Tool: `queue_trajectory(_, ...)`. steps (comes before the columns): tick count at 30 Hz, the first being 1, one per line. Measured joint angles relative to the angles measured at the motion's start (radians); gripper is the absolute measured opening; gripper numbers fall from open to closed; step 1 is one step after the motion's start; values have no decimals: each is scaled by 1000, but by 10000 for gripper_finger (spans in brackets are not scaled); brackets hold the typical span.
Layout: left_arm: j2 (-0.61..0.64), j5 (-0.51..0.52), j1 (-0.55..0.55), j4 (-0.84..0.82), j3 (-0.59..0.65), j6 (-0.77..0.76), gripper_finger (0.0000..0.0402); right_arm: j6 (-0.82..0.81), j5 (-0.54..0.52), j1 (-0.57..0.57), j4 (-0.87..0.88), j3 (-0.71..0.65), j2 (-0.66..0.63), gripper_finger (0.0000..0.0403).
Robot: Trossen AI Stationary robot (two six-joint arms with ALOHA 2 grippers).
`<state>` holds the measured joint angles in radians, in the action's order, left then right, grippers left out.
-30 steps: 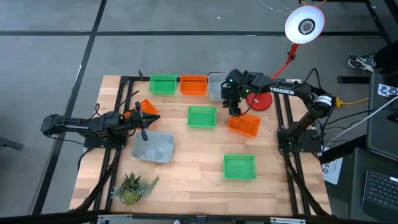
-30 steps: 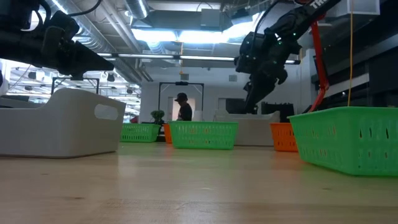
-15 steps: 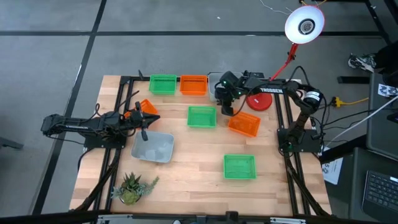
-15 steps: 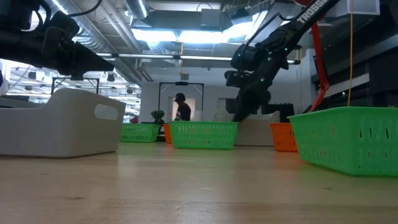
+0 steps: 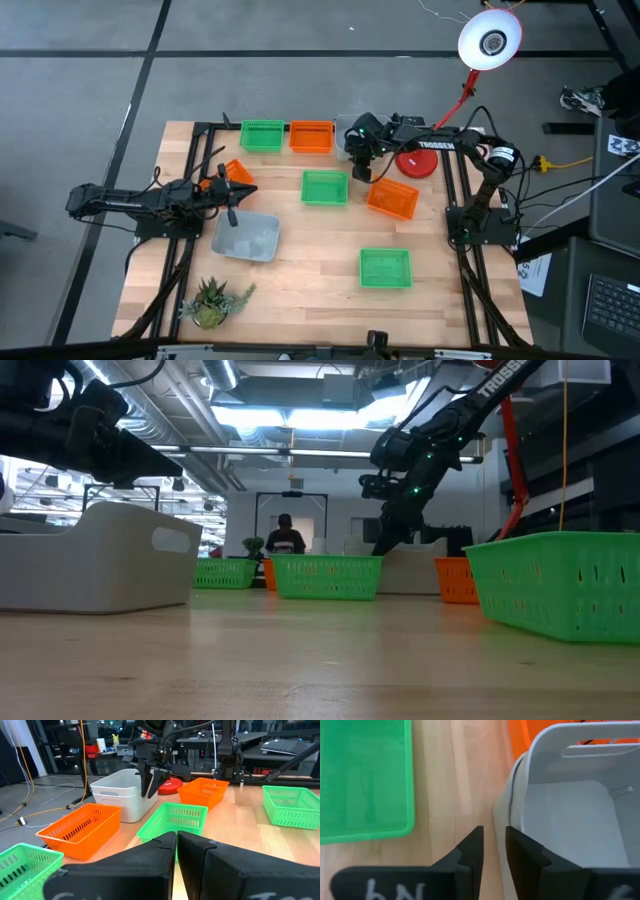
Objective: Stack baskets by color
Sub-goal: Adjust the top gray bin on the table, then adjust the bottom right orange bin
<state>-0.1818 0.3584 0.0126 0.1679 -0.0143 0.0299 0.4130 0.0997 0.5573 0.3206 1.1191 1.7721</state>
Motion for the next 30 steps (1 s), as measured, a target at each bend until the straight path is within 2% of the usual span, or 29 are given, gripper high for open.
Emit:
queue_trajectory(7, 0, 0, 0, 0, 0, 0, 9, -17, 8, 4, 11, 0, 0, 84)
queue_trajectory(13, 0, 0, 0, 0, 0, 0, 9, -20, 67, -10, 51, 13, -33, 84)
queue_trajectory(21, 0, 0, 0, 0, 0, 0, 9, -178, 78, -59, 433, 130, -136, 84)
queue_trajectory(27, 0, 0, 0, 0, 0, 0, 9, -277, 79, -91, 763, 132, -217, 84)
queue_trajectory(30, 0, 0, 0, 0, 0, 0, 9, -329, 77, -111, 827, 103, -265, 84)
